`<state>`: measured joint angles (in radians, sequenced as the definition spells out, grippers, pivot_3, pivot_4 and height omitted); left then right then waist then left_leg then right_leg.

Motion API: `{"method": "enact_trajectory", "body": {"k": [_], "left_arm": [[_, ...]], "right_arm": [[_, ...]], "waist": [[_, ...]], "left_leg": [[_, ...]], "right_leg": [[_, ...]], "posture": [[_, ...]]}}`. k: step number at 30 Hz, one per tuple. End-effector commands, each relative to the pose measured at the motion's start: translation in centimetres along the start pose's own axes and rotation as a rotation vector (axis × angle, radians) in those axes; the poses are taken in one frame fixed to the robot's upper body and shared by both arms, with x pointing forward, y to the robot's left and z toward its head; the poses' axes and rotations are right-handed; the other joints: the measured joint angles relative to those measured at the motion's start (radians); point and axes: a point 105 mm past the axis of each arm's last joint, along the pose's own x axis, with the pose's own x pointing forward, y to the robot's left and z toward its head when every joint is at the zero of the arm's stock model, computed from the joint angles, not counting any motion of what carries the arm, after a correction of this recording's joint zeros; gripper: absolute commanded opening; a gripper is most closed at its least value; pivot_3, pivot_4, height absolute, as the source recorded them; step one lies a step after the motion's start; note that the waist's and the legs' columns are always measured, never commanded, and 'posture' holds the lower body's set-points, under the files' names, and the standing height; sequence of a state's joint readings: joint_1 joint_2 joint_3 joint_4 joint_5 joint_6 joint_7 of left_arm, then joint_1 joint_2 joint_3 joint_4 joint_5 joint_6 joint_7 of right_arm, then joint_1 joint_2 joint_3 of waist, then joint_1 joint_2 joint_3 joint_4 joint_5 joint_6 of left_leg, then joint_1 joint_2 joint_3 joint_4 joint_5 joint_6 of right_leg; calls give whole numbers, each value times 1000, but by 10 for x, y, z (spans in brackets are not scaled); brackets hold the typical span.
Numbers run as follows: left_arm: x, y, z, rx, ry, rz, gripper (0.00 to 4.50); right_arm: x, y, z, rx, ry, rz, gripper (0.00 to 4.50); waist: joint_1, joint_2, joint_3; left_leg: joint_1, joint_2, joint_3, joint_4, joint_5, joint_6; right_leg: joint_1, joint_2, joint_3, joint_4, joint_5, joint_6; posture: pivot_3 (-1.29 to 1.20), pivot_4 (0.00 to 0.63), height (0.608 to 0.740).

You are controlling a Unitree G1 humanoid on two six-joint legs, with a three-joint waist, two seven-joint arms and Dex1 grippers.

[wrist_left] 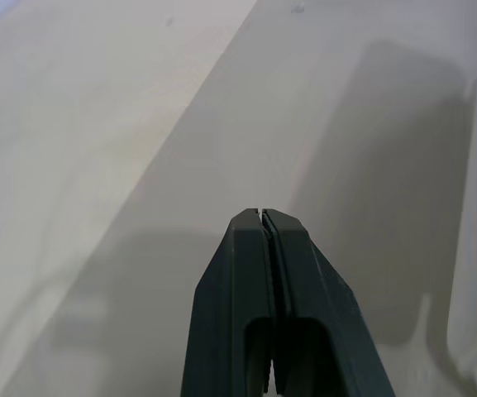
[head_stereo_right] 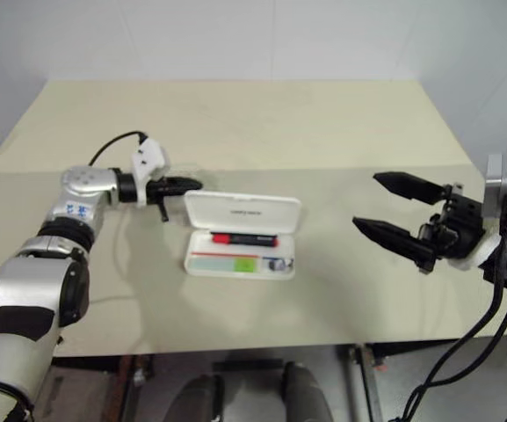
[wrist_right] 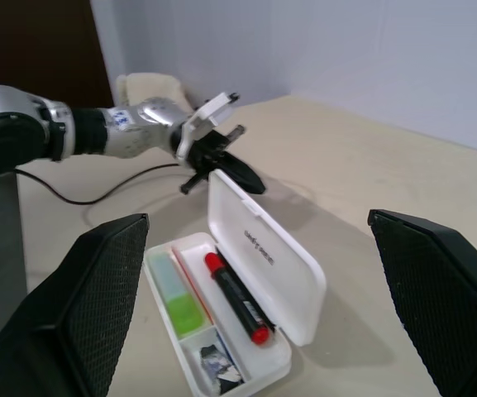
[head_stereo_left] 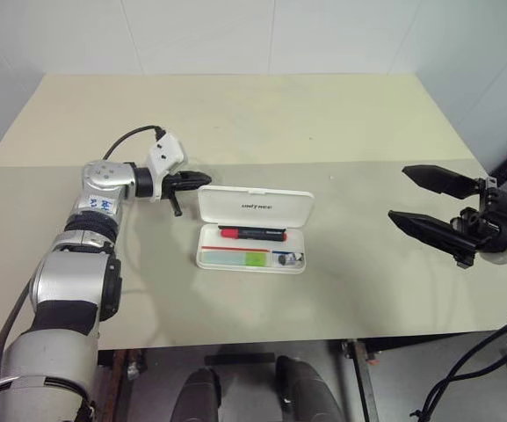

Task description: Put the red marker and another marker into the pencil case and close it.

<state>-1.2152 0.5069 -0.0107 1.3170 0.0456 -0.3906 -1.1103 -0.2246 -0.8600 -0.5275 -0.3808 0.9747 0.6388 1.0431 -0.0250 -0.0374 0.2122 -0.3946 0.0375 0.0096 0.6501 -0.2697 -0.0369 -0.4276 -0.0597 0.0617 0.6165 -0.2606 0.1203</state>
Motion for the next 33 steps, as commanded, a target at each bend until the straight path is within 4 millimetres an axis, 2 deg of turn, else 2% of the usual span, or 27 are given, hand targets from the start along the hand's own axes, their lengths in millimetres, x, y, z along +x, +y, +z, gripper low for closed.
{"method": "enact_trajectory", "body": {"k": [1,10,15,22,27,33], "left_arm": [[2,1,21,81,-45,-43,36],[8,-25,29,109,-123,-249,36],[1,-30,31,148,-142,-302,36],[-7,-33,37,209,-152,-334,36],[-7,-40,35,224,-149,-352,36],[-9,-58,26,245,-110,-411,36]], "right_arm": [[-7,0,8,-40,14,15,4500],[-4,-3,7,-53,14,21,4500],[-22,-9,2,-49,23,-10,4500],[-52,-22,-19,-44,145,-1,4500],[-59,-31,-27,-135,221,30,4500],[-60,-27,-25,-151,215,108,4500]], "waist": [[-1,0,0],[0,0,0],[0,0,0],[-2,0,0],[-5,0,0],[-4,0,0]], "left_leg": [[0,0,0,0,0,0],[0,0,0,0,0,0],[-1,0,0,1,0,0],[0,0,0,2,0,0],[1,0,0,3,0,0],[2,0,0,3,1,0]], "right_leg": [[0,0,0,0,0,0],[0,0,0,0,0,0],[0,0,0,0,0,0],[0,0,1,1,0,1],[0,0,1,2,1,1],[0,0,2,4,0,1]], "posture": [[0,150,740],[0,150,740],[0,150,740],[0,150,740],[0,150,740],[0,150,740]]}}
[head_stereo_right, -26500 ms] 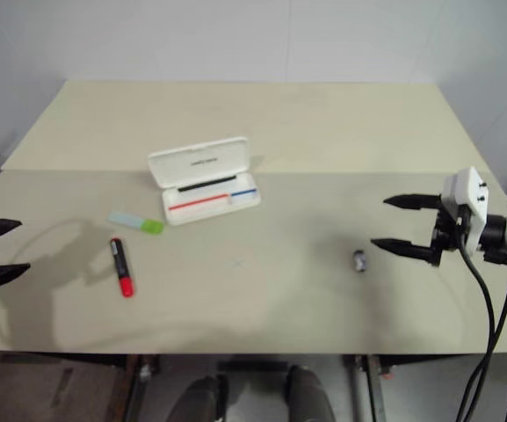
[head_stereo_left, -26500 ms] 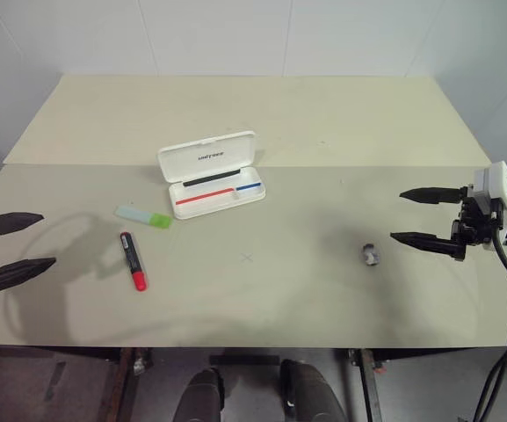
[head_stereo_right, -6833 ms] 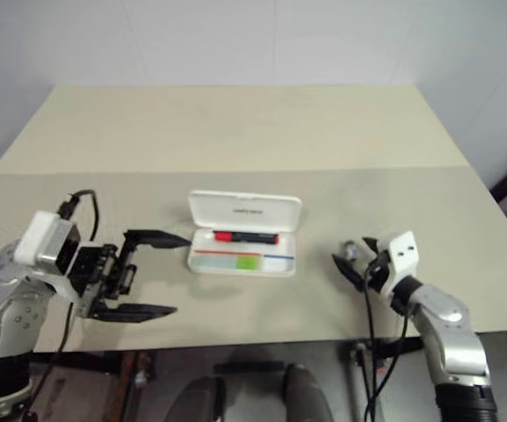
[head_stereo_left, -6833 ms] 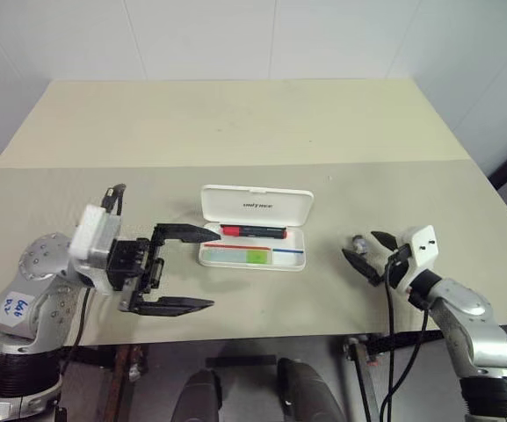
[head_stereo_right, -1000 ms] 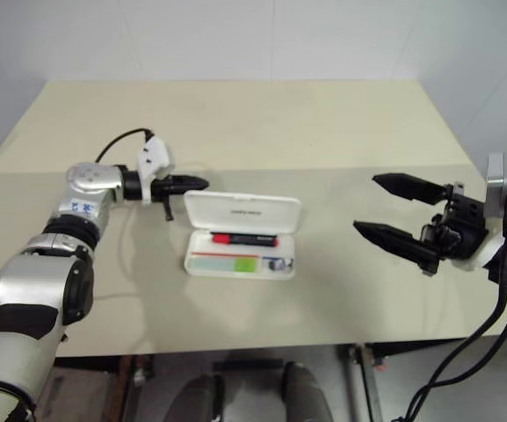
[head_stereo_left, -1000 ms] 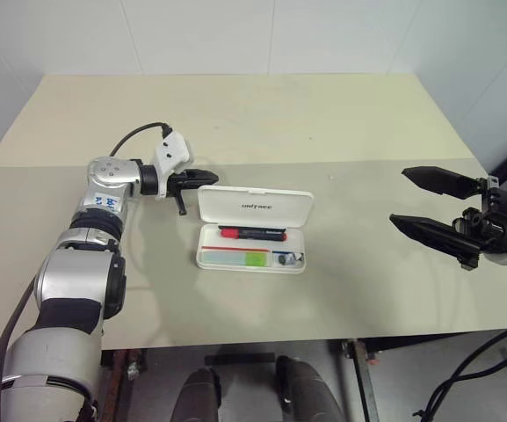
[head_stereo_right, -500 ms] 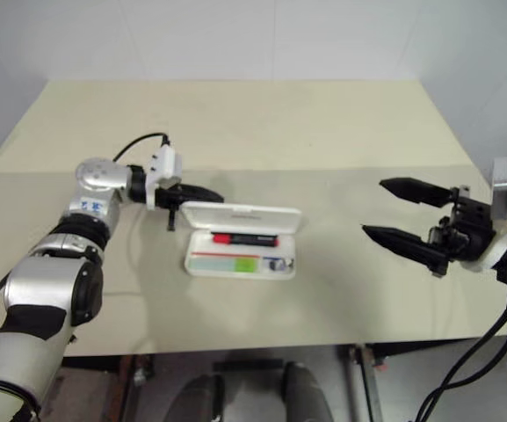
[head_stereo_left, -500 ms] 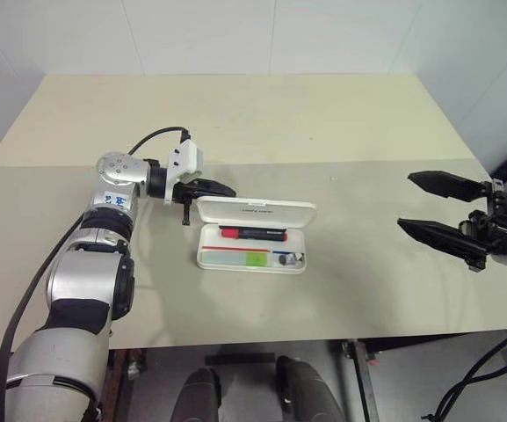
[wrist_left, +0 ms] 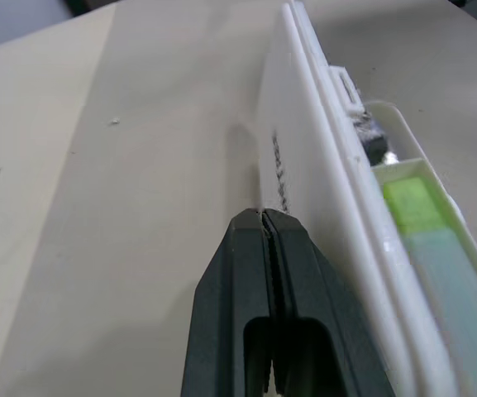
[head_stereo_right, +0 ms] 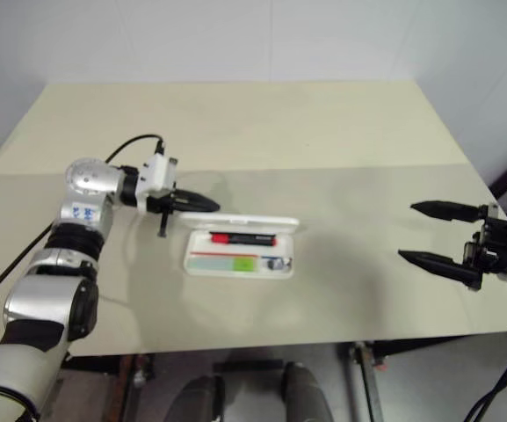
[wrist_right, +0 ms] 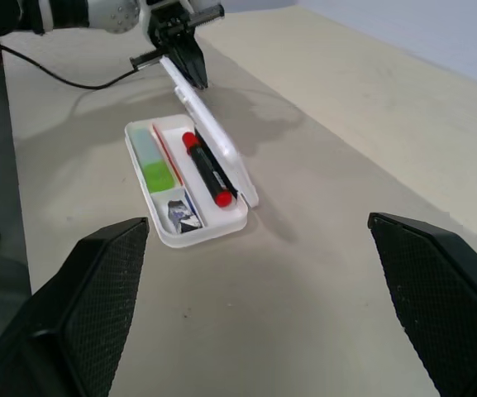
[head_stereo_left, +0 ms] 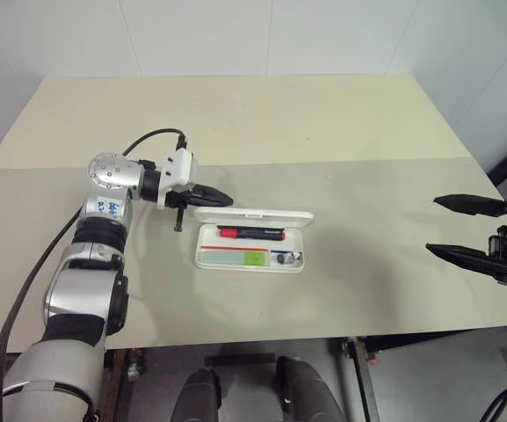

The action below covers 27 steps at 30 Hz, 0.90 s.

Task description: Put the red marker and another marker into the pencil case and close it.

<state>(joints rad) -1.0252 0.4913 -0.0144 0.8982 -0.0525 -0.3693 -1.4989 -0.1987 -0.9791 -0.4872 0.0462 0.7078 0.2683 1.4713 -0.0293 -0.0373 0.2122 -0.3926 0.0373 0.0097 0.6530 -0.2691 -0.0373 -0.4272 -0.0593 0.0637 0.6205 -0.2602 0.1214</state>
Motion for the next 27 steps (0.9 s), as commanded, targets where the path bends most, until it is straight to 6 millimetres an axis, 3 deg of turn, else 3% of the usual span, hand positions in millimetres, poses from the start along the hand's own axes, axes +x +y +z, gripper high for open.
{"method": "enact_trajectory", "body": {"k": [1,9,16,27], "left_arm": [[-2,-5,8,44,13,-24,36],[12,-27,9,58,51,-111,36],[15,-46,-6,111,153,-205,36],[19,-60,-17,228,257,-325,36]], "right_arm": [[-2,5,10,-40,19,75,4500],[3,2,7,-64,31,146,4500],[10,2,6,-66,31,186,4500],[15,4,5,-56,29,221,4500]], "waist": [[1,0,0],[0,0,0],[0,0,0],[0,1,0]], "left_leg": [[0,0,0,0,0,0],[1,0,0,2,0,0],[2,0,0,3,0,0],[2,-1,1,4,0,0]], "right_leg": [[0,0,0,0,0,0],[1,0,1,1,0,0],[1,0,2,2,0,0],[2,0,3,2,0,0]], "posture": [[0,150,740],[0,150,740],[0,150,740],[0,150,740]]}}
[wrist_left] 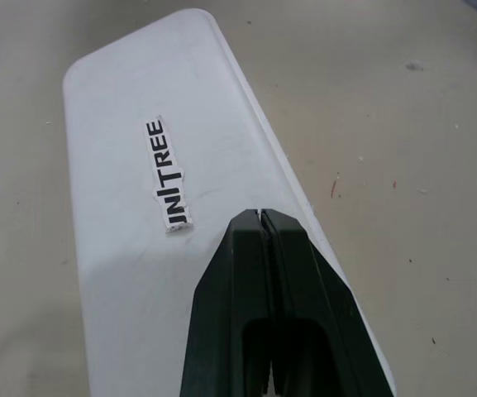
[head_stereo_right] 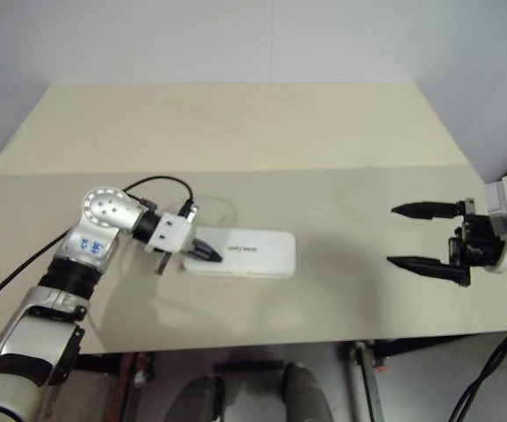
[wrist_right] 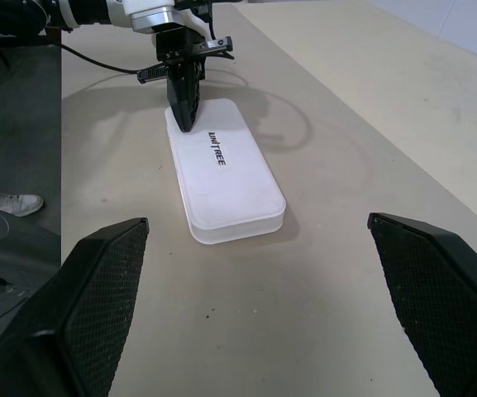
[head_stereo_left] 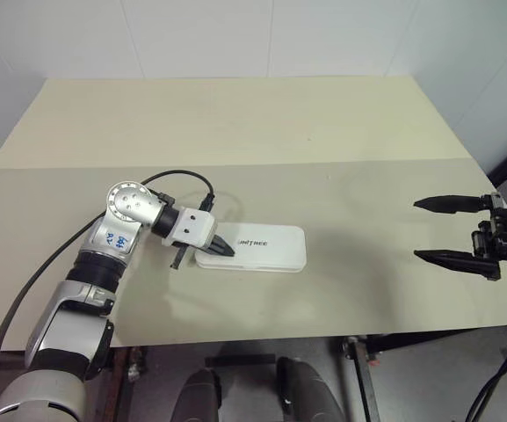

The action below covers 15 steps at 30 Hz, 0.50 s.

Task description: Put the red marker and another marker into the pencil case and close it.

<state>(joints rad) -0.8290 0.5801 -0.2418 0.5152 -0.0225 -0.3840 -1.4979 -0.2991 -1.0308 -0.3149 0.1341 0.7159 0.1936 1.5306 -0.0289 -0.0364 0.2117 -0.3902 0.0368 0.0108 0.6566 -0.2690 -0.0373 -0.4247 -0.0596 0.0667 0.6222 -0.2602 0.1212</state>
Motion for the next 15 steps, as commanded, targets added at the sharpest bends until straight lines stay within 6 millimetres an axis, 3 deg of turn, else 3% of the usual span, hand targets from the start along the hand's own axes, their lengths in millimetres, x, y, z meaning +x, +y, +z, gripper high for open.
{"method": "enact_trajectory", "body": {"k": [1,9,15], "left_arm": [[3,-8,-6,55,80,-77,36],[4,-6,-6,107,104,-85,36],[-10,13,18,13,-55,57,36]], "right_arm": [[0,6,11,-48,-8,93,4500],[5,6,13,-47,-19,118,4500],[12,1,20,-78,-55,128,4500]], "waist": [[-1,0,0],[-1,2,-1],[-2,2,-1]], "left_leg": [[0,0,0,0,0,0],[3,0,1,1,0,1],[3,0,1,1,0,1]], "right_leg": [[0,0,0,0,0,0],[3,0,2,0,0,0],[3,0,2,0,0,0]], "posture": [[0,150,740],[0,150,740],[0,150,740]]}}
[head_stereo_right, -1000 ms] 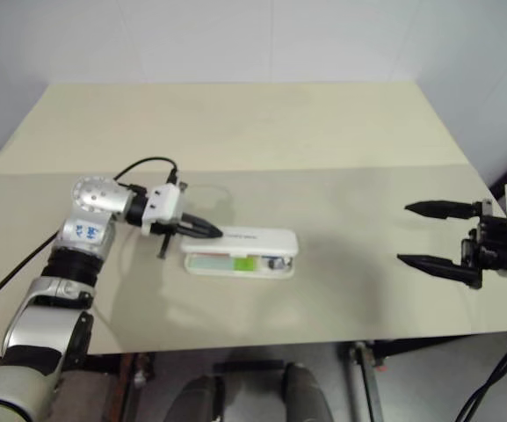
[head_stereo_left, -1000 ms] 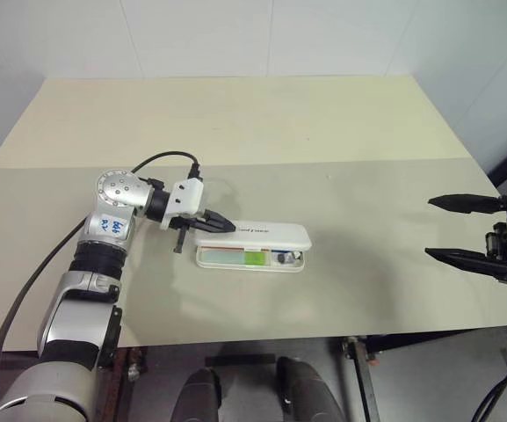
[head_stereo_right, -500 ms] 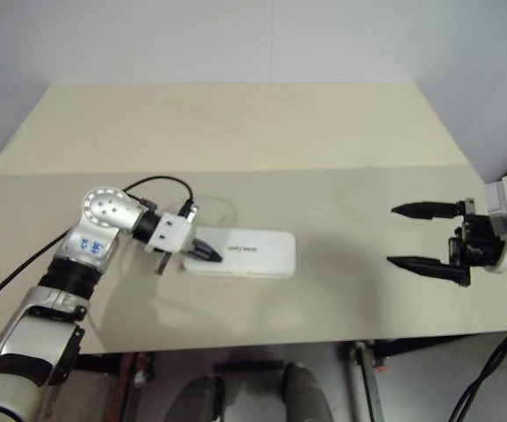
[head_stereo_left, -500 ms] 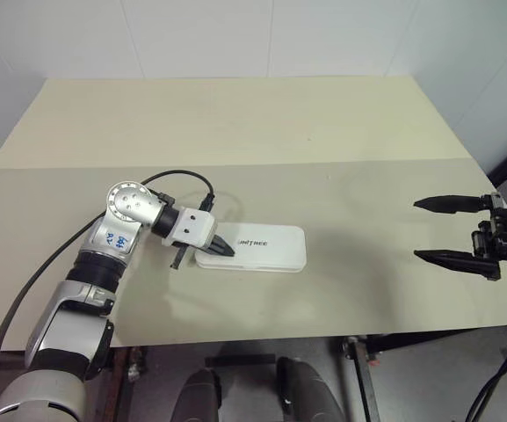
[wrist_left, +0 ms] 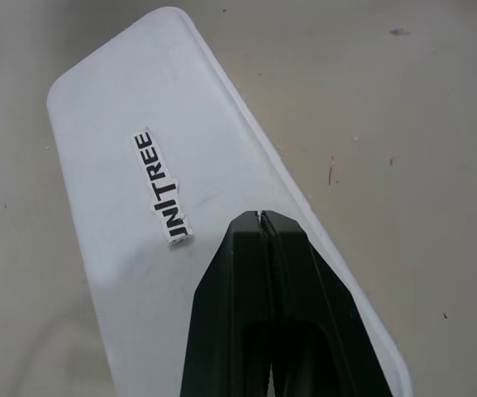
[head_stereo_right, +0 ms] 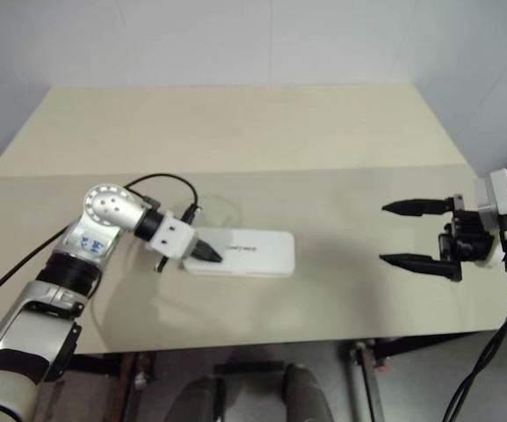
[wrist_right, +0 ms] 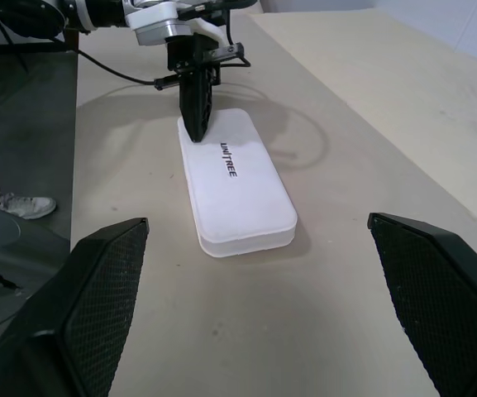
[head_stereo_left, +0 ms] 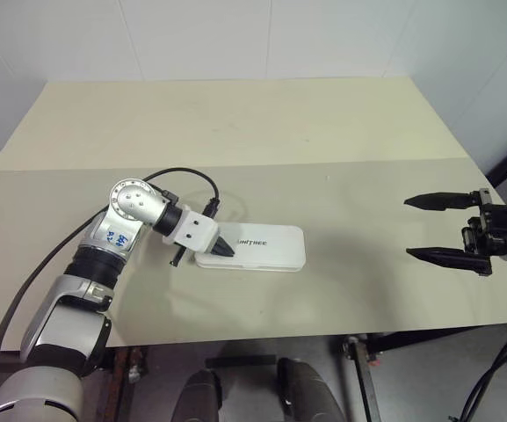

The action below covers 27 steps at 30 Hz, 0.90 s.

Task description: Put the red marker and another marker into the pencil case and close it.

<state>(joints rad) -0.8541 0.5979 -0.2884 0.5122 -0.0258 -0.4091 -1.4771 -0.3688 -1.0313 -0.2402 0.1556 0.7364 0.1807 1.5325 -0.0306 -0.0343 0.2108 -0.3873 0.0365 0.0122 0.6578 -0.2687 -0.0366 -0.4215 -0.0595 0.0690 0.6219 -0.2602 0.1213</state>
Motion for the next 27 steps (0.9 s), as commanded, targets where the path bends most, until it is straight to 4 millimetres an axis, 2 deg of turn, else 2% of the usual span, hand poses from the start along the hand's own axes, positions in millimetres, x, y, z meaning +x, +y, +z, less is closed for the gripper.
{"method": "enact_trajectory", "body": {"k": [1,5,14,16,18,21,27], "left_arm": [[-15,12,19,-50,-106,94,36],[-32,21,38,-93,-228,193,36],[-61,28,70,-147,-427,382,36],[-80,28,91,-131,-608,456,36],[-90,26,99,-152,-698,509,36],[-95,17,95,-200,-723,539,36],[-110,6,69,-265,-702,645,36]], "right_arm": [[3,5,16,-66,-38,84,4500],[11,3,21,-75,-72,86,4500],[23,-3,35,-64,-152,63,4500],[29,-2,40,-65,-173,61,4500],[31,-2,42,-70,-179,56,4500],[30,-6,42,-74,-183,24,4500],[34,-12,40,-69,-185,-13,4500]], "waist": [[-1,0,0],[1,0,0],[1,0,0],[0,0,1],[0,1,1],[0,1,0],[1,0,1]], "left_leg": [[0,0,0,0,0,0],[-1,0,-1,0,0,0],[-1,0,-2,0,0,0],[-1,0,-2,0,0,0],[-1,0,-2,0,0,0],[-1,0,-2,0,0,0],[-1,0,-2,0,0,0]], "right_leg": [[0,0,0,0,0,0],[0,0,0,0,0,1],[0,0,-1,0,0,1],[0,0,-1,0,1,1],[0,0,-1,0,1,1],[0,0,-1,0,0,1],[0,0,-1,0,1,1]], "posture": [[0,150,740],[0,150,740],[0,150,740],[0,150,740],[0,150,740],[0,150,740],[0,150,740]]}}
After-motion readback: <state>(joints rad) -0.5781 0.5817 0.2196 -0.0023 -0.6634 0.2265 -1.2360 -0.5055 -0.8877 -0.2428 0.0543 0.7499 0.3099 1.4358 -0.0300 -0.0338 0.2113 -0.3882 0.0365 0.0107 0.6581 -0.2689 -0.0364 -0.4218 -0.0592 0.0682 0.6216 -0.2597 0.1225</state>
